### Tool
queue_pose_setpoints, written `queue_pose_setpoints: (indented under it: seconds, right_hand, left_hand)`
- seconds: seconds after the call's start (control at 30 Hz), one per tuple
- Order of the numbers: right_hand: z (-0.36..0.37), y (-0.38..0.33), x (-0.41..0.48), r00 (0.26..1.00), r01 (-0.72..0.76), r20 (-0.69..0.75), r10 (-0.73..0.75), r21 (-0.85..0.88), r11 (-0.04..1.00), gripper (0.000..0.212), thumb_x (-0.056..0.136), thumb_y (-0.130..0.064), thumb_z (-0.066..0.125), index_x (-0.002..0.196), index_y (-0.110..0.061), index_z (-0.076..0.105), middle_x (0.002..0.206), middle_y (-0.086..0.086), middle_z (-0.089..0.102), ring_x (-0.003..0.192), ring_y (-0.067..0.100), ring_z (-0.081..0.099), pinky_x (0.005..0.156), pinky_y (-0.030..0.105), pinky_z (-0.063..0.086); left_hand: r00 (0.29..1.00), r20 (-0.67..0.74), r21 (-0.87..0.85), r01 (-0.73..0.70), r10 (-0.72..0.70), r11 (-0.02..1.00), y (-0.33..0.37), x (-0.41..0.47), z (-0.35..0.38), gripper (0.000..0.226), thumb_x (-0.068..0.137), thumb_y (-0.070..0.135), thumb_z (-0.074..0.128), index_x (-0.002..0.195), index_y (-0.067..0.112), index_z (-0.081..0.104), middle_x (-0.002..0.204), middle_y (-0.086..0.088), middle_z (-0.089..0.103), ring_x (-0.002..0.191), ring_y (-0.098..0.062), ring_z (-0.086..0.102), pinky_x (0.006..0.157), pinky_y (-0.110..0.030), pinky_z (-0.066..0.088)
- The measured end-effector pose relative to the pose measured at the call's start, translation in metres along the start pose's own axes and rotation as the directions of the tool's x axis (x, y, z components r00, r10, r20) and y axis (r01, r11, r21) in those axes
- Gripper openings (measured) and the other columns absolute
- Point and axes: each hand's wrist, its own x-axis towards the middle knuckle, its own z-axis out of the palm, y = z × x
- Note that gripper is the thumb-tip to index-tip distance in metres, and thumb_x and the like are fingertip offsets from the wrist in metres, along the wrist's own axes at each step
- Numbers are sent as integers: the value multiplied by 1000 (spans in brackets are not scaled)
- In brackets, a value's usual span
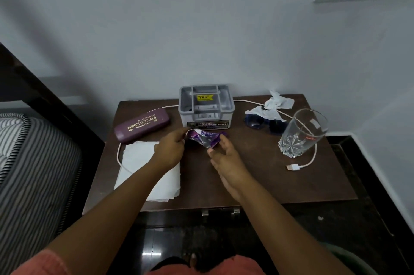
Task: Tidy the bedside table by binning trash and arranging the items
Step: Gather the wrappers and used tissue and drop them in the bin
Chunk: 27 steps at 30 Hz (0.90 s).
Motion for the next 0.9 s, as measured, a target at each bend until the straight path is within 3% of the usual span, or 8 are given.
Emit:
queue_pose_setpoints:
  seconds: [0.07,0.17,0.3,0.43,0.53,0.7,0.8,0.9]
  right_hand:
    - [-3,-8,-7,1000,26,11,-26,40,999,57,93,-4,50,143,-23,31,127,-10,45,114,9,47,97,26,38]
    - [-10,-16,-22,999,49,20,-50,40,998,58,92,-6,52,142,-26,32,124,-17,49,105,1,52,95,26,41]
    - [-22,-25,-44,997,73,38,-74,32,997,56,92,-9,53,141,-29,34,101,-24,53,99,-2,54,96,26,40]
    - [-47,-28,-76,988,156,7,-156,-81,985,57,91,-11,56,139,-34,35,130,-12,49,114,0,50,99,25,42]
    - [-80,-25,-108,972,219,-30,-231,-222,950,55,89,-11,59,134,-38,42,128,-7,48,113,3,53,85,16,48]
    - [-153,3,-177,946,147,-220,-239,-365,919,39,85,-8,64,117,-30,60,102,1,59,83,-5,61,72,9,48]
    - [-197,34,-220,933,5,-342,-112,-299,954,35,84,-6,65,115,-22,64,97,3,67,89,7,66,81,22,55]
    - [-238,76,-253,889,-138,-459,4,-258,956,32,83,-11,66,113,-23,65,107,7,68,98,19,66,91,39,53]
  left_hand:
    - [1000,-21,36,-17,18,999,5,-7,0,42,96,10,43,132,29,52,135,0,57,128,-24,48,107,-48,35]
    - [995,-54,-82,-93,88,992,17,-27,3,38,92,16,54,127,29,55,117,10,62,116,-17,55,105,-43,39]
    - [964,-153,-205,-245,216,947,32,-60,12,36,86,13,65,115,32,58,110,13,64,99,3,58,89,-13,45]
    - [956,-223,-267,-249,192,931,46,-89,22,32,85,14,66,108,34,61,100,18,66,95,2,61,79,-3,44]
    - [982,-109,-398,-186,155,898,56,-114,36,29,83,17,69,107,33,66,99,15,72,94,-1,65,84,-18,49]
    - [963,208,-457,-58,170,888,83,-175,96,27,83,13,69,103,30,70,86,8,76,80,0,66,75,-19,51]
    - [912,386,-352,3,142,936,93,-199,151,26,81,12,70,96,32,71,74,2,70,70,-8,61,74,-32,53]
    - [824,548,-207,-34,144,978,98,-212,207,22,81,14,69,101,22,73,69,4,64,61,-3,55,63,-20,48]
